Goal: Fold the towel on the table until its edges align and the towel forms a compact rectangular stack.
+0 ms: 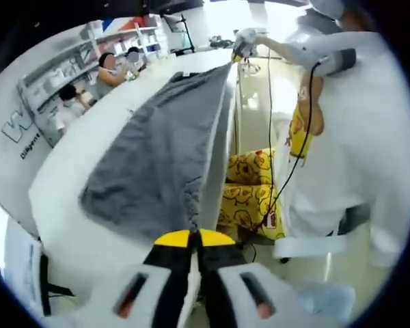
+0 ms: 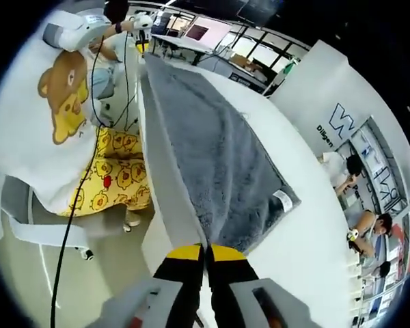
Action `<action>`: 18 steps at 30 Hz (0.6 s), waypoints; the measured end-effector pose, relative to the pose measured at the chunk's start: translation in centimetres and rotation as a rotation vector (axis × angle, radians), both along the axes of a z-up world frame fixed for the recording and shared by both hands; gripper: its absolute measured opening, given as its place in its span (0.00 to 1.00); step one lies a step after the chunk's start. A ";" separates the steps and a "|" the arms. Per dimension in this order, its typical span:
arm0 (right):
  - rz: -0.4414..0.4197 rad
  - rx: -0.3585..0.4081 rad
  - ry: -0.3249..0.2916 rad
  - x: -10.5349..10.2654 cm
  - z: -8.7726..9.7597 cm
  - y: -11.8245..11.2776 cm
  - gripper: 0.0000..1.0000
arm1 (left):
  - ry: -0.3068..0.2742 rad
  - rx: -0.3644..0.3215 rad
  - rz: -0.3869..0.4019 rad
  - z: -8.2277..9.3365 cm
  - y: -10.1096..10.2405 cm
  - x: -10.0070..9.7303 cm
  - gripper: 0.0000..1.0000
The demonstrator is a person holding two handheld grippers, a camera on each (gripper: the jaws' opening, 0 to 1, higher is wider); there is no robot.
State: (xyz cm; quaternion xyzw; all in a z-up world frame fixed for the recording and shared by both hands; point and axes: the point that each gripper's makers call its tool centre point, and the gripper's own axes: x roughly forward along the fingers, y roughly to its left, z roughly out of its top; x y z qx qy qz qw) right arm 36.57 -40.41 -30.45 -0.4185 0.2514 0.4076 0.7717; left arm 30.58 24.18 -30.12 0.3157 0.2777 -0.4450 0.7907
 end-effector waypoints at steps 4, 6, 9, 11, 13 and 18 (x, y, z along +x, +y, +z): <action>-0.013 0.009 -0.045 1.9 1.8 -0.2 0.02 | -0.066 -0.007 0.032 1.9 0.4 1.9 0.04; -0.018 0.002 -0.067 3.4 2.9 -0.1 0.02 | -0.110 0.004 0.057 3.1 1.0 3.7 0.04; -0.023 0.005 -0.096 5.6 4.3 0.1 0.02 | -0.154 0.013 0.082 4.3 1.5 5.9 0.04; -0.033 0.022 -0.118 7.6 5.4 0.1 0.02 | -0.190 0.024 0.108 5.1 1.9 7.8 0.04; -0.047 0.035 -0.129 9.7 6.1 0.2 0.02 | -0.203 0.032 0.134 5.5 2.4 9.5 0.04; -0.074 0.029 -0.137 14.5 6.5 0.6 0.02 | -0.239 0.049 0.195 6.1 3.3 13.9 0.04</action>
